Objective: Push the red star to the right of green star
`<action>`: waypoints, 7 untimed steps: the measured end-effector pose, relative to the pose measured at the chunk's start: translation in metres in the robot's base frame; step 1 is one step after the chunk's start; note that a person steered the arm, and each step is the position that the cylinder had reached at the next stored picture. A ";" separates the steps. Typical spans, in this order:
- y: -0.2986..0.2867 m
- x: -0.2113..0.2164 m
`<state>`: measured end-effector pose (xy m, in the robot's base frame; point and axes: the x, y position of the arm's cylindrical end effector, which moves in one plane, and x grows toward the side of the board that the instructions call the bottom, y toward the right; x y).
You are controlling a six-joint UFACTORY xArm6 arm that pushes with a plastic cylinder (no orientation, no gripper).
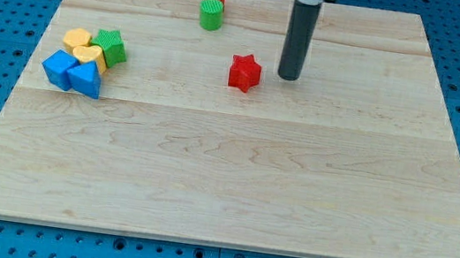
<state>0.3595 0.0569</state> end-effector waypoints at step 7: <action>-0.154 0.032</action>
<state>0.3915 -0.0974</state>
